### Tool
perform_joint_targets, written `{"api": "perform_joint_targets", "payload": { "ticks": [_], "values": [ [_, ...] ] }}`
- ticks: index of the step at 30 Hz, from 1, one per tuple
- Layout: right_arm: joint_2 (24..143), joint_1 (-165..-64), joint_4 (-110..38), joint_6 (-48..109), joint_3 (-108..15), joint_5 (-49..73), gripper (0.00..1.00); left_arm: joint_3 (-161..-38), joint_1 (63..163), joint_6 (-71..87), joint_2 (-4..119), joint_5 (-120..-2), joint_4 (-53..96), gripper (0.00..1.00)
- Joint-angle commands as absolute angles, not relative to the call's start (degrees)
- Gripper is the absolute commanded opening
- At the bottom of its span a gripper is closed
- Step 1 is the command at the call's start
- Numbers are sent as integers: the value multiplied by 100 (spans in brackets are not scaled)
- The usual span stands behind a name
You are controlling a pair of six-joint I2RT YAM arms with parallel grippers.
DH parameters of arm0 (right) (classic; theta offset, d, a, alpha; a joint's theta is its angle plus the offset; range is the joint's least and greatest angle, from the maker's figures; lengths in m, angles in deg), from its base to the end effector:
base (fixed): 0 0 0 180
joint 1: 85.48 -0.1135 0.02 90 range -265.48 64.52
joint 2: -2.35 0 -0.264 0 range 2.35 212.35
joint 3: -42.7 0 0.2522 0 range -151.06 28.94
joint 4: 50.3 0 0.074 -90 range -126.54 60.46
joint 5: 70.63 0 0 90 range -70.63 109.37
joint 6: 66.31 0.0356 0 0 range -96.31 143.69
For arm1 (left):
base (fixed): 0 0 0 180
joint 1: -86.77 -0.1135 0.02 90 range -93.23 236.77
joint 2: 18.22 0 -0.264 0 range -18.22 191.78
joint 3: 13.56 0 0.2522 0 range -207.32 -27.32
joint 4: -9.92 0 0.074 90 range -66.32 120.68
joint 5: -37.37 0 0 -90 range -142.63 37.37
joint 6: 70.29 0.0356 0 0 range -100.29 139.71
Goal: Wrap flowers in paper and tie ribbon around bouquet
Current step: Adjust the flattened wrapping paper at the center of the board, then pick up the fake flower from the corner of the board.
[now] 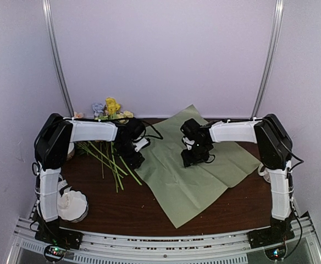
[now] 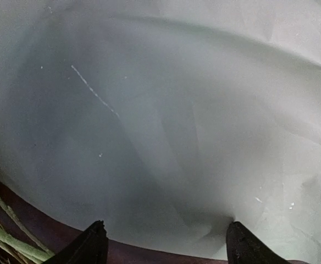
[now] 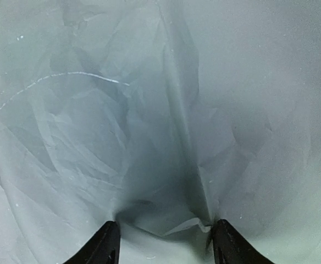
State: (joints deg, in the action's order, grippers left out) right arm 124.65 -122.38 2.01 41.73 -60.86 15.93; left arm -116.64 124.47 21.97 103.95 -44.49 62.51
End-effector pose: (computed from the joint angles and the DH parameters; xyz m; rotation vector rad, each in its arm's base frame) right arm 0.3470 0.2632 0.1520 -0.4829 2.8198 0.2965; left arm 0.3459 -0.2609 0.1508 0.9246 2.6368 0.0522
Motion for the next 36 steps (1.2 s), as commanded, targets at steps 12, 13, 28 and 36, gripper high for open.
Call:
{"api": "perform_joint_targets", "payload": {
  "ticks": [12,13,28,36],
  "values": [
    [11111,-12248,763,3969,-6139,2115,60,-11545,11960,1742,9040,-5381,6034,80],
    [10942,-12248,685,3998,-6057,2116,60,-11528,11746,1602,8984,-5548,5931,77],
    [10310,-12374,-6,4540,-5242,1984,56,-11193,10417,-615,9509,-5963,4872,32],
    [10310,-12397,-78,4580,-5130,1973,56,-11231,10421,-607,9905,-5847,4892,33]
  ]
}}
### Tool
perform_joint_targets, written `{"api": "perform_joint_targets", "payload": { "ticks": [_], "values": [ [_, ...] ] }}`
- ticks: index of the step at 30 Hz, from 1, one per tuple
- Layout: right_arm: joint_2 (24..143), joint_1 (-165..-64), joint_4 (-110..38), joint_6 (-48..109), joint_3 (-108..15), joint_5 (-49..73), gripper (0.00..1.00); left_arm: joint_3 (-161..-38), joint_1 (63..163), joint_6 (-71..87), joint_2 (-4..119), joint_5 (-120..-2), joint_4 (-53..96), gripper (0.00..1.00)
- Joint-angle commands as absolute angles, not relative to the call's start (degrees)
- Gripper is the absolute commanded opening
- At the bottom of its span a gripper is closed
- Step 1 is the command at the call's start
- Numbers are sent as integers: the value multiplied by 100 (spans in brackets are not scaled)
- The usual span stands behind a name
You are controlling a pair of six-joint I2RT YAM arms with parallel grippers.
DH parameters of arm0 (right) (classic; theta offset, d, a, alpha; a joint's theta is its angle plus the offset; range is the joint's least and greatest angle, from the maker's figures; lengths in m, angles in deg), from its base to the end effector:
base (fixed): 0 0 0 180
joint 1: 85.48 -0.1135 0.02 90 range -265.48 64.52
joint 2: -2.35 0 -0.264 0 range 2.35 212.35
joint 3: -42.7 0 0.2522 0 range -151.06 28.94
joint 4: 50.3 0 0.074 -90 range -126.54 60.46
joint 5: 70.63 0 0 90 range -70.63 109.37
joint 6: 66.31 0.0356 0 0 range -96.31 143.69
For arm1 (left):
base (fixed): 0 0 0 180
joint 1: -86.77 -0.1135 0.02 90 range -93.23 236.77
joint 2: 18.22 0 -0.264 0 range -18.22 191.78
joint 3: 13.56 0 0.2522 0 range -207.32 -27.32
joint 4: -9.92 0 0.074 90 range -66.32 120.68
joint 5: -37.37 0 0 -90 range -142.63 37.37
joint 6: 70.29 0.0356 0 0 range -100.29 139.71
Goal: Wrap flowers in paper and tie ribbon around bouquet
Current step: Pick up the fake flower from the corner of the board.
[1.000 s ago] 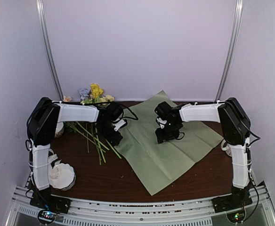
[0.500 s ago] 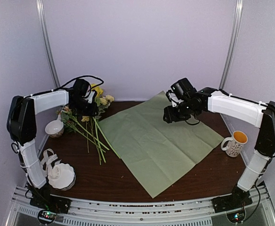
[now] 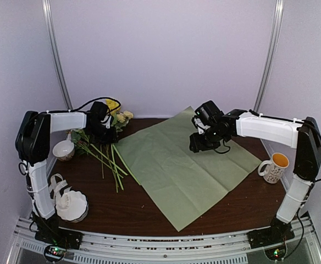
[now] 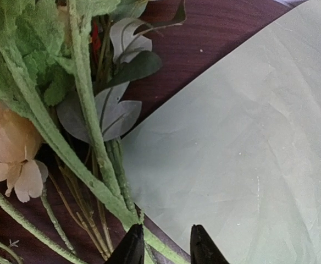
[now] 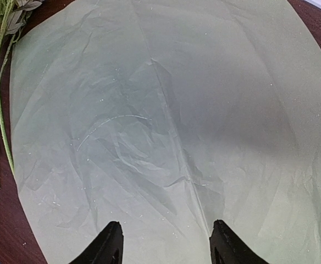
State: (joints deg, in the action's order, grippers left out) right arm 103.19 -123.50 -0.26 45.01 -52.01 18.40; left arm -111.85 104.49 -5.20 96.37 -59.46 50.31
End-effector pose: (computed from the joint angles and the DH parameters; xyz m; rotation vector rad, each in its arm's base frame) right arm 0.3001 0.2354 0.2548 -0.3851 2.5778 0.4115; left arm 0.4102 -0.1355 0.1914 -0.1171 2.6073 -0.4288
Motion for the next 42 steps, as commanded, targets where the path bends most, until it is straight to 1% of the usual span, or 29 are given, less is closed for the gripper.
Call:
{"api": "perform_joint_targets", "payload": {
  "ticks": [1,5,11,16,18,22,24,26,29,32,35,39,42],
  "values": [
    [10310,-12404,-58,4580,-5136,1981,56,-11243,10421,-605,9933,-5781,4903,33],
    [10282,-12415,-40,4557,-5092,1998,56,-11251,10422,-572,9940,-5557,4965,33],
    [10318,-12432,2,4548,-5095,1985,56,-11235,10390,-534,9896,-5270,5105,37],
    [10331,-12450,39,4506,-5101,2021,56,-11370,10306,-415,9880,-5383,5010,39],
    [10350,-12450,72,4489,-5128,2041,56,-11518,10272,-348,9992,-5405,5080,34],
    [10305,-12459,99,4485,-5100,2066,56,-11546,10209,-328,10070,-5581,5133,18],
    [10276,-12459,116,4491,-5076,2086,56,-11490,10194,-308,10039,-5629,5128,15],
    [10264,-12459,123,4482,-5075,2101,56,-11433,10186,-313,10044,-5691,5098,15],
    [10254,-12459,158,4488,-5094,2129,57,-11427,10066,-401,10089,-5754,5066,23],
    [10231,-12467,167,4480,-5091,2128,57,-11531,9927,-480,10093,-5787,4992,26],
    [10220,-12471,187,4476,-5079,2152,56,-11825,9895,-311,10184,-5857,4998,33],
    [10252,-12481,207,4474,-5058,2179,57,-12292,9870,-144,10507,-5883,5255,33],
    [10248,-12506,254,4486,-5057,2203,57,-12329,9826,-197,10631,-5876,5206,29]
  ]
}}
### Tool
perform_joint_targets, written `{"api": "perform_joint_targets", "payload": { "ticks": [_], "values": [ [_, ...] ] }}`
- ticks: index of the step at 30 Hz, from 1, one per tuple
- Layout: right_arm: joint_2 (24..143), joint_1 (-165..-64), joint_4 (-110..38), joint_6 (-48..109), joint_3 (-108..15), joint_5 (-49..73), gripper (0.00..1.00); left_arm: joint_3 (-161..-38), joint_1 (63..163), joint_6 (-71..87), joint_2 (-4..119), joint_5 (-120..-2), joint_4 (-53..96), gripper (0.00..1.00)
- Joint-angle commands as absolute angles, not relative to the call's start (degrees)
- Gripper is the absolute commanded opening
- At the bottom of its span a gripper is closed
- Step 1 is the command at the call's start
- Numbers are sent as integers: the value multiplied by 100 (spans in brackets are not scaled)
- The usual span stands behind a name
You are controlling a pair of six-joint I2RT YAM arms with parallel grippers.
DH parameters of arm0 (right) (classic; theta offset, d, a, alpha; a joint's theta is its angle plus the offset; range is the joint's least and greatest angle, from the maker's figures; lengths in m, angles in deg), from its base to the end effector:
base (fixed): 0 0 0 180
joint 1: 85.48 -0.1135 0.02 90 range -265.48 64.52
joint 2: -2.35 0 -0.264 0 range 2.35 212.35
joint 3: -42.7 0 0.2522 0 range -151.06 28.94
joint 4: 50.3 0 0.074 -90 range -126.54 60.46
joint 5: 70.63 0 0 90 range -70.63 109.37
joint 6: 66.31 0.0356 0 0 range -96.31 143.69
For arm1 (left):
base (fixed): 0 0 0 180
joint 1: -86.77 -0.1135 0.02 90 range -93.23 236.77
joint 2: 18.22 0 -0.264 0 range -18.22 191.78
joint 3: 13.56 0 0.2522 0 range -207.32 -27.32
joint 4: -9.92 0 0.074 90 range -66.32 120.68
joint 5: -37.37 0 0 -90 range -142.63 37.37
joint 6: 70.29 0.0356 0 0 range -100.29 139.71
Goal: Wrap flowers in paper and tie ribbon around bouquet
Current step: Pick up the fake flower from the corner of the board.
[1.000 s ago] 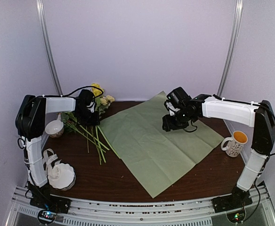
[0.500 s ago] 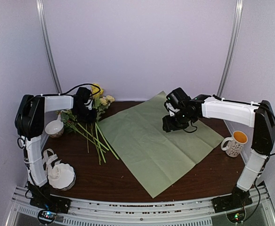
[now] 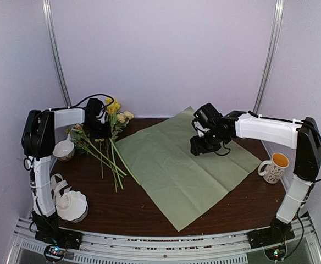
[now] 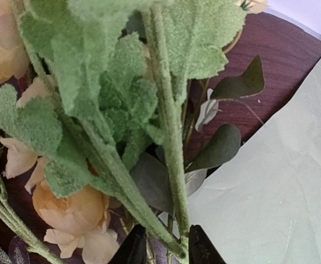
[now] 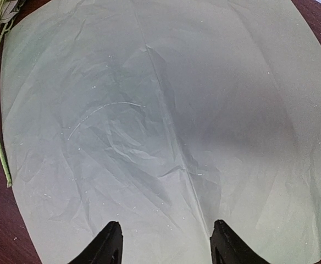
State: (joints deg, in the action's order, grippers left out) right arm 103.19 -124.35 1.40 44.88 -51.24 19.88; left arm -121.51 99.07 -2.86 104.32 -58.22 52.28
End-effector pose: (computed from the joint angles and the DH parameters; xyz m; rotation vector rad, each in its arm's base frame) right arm 0.2938 0.2364 0.2489 -0.4024 2.6088 0.3612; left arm 0.4543 -0.1026 0.1808 -0.1950 2.5906 -0.3519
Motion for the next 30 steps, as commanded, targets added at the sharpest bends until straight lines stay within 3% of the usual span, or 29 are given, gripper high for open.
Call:
{"api": "perform_joint_targets", "payload": {
  "ticks": [1,13,20,30],
  "values": [
    [10235,-12518,265,4487,-5053,2212,57,-12337,9827,-192,10659,-5856,5215,27],
    [10263,-12590,406,4447,-5149,2314,57,-12391,9696,-213,10808,-5909,5203,25],
    [10204,-12626,499,4430,-5223,2404,57,-12223,9557,-411,10732,-6369,5004,0],
    [10074,-12652,634,4388,-5262,2529,57,-11222,9558,-709,9155,-6527,3976,0]
  ]
}}
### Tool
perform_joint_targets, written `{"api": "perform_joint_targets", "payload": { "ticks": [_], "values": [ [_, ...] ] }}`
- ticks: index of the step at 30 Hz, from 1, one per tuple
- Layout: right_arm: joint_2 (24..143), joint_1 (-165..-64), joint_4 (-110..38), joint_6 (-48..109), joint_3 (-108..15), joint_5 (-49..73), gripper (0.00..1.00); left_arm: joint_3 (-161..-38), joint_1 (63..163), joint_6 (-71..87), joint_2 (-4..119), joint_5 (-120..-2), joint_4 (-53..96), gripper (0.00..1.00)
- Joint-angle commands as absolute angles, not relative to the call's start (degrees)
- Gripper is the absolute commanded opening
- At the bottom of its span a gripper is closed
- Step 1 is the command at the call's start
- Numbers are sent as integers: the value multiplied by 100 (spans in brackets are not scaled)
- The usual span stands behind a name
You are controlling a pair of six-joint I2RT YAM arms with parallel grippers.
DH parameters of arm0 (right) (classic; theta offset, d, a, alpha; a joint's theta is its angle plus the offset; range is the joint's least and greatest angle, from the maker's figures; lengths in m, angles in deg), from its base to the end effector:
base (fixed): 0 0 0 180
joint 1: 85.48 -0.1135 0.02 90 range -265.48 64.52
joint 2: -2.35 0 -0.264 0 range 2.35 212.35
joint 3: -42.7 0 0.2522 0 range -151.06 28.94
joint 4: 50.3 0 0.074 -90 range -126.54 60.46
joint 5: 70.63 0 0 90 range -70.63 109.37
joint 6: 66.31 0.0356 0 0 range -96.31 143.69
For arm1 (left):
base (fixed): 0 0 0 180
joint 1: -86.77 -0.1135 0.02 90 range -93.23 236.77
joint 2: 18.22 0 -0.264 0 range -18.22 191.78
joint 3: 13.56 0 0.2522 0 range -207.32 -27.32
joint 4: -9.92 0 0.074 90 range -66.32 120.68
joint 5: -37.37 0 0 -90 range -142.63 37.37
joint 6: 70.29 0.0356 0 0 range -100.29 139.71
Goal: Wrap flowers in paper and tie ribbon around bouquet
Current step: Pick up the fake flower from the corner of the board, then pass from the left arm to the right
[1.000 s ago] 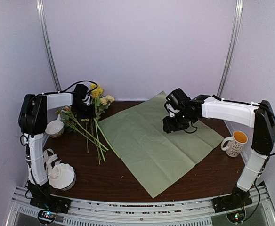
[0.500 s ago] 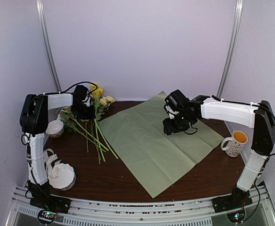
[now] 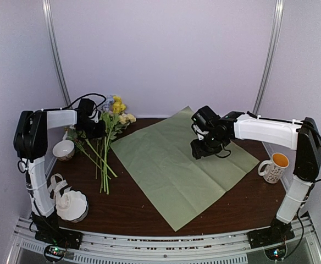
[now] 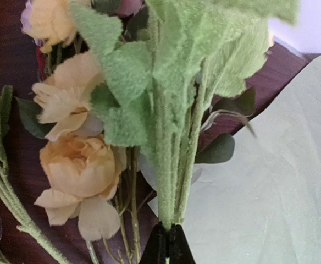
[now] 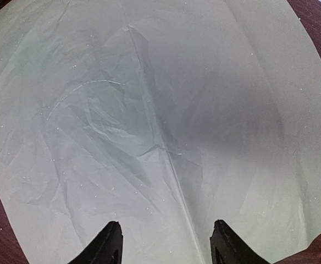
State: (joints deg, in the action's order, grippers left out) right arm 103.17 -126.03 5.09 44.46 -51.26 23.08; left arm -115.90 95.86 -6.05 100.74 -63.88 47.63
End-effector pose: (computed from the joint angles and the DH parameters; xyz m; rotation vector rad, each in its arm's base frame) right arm 0.2834 0.2394 0.2458 -0.4393 2.6444 0.2630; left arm 0.4462 -0.0784 0.1839 -0.2911 2.5470 -0.4877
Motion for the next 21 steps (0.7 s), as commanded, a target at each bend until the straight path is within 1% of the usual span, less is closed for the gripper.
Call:
{"api": "perform_joint_targets", "payload": {
  "ticks": [1,4,7,11,14,16,19,21],
  "values": [
    [10064,-12652,635,4391,-5269,2531,57,-11062,9558,-702,8936,-6614,3780,0],
    [10038,-12669,635,4373,-5327,2517,57,-10661,9563,-671,8441,-7029,3238,0],
    [9959,-12710,572,4319,-5389,2544,56,-10151,9562,-756,7928,-7184,2707,0],
    [9645,-12843,101,3962,-5298,2293,56,-9480,9594,-867,7099,-7445,1707,0],
    [9378,-13070,-400,3627,-5266,1977,56,-9388,9801,-591,6480,-7582,1418,0],
    [9215,-13283,-820,3366,-5279,1795,55,-9381,10017,-488,6109,-7925,1337,0],
    [9057,-13845,-1661,2898,-5313,1388,56,-9066,10404,-825,5538,-8624,412,0],
    [9099,-14127,-2226,2755,-5466,1084,56,-8981,10750,-892,5175,-8735,263,0]
  ]
}}
